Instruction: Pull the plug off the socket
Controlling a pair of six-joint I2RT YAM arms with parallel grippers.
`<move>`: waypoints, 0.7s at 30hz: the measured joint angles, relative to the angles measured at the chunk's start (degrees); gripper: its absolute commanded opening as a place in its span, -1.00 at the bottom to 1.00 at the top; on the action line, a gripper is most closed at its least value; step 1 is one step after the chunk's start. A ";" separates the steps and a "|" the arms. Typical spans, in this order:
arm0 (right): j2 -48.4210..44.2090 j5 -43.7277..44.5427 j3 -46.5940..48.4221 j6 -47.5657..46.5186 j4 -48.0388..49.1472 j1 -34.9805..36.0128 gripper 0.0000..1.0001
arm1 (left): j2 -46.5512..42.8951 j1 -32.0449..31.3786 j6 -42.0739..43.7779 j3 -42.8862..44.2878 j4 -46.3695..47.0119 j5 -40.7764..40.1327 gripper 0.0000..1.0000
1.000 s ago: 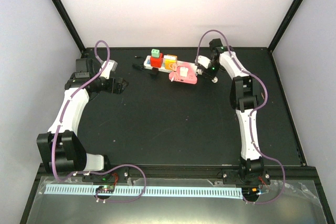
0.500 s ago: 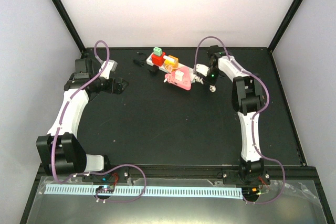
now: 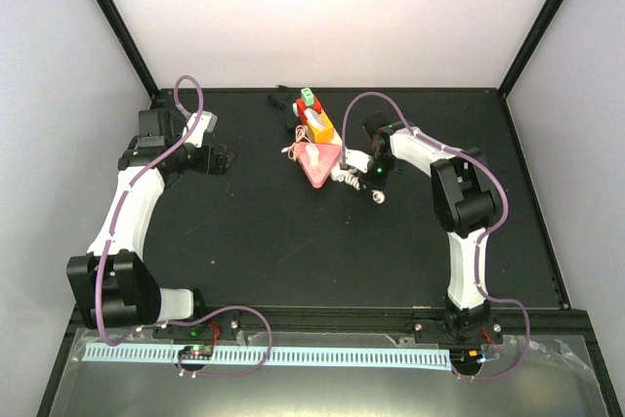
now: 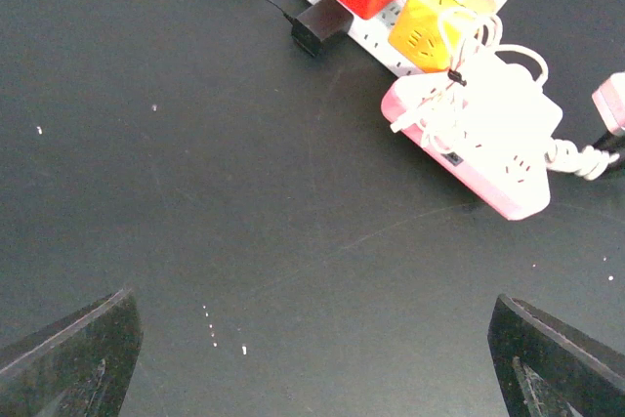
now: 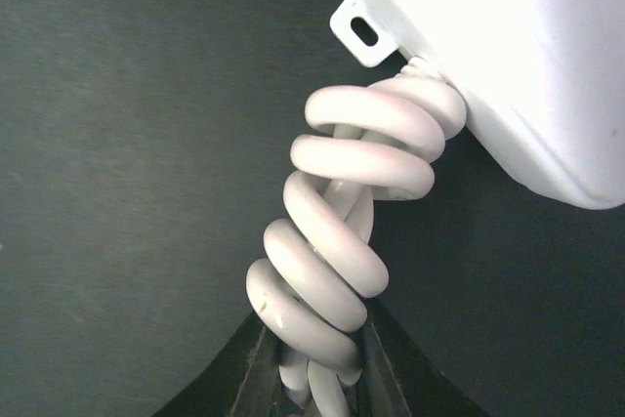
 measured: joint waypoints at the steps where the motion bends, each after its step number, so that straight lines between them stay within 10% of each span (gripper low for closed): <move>1: -0.61 -0.66 -1.09 0.74 0.17 0.37 -0.69 | 0.00 0.00 0.07 0.04 -0.07 0.00 0.98; 21: -11.93 -7.67 -17.86 13.31 1.18 12.46 -0.67 | -0.57 0.00 1.92 0.72 -1.42 -0.68 0.98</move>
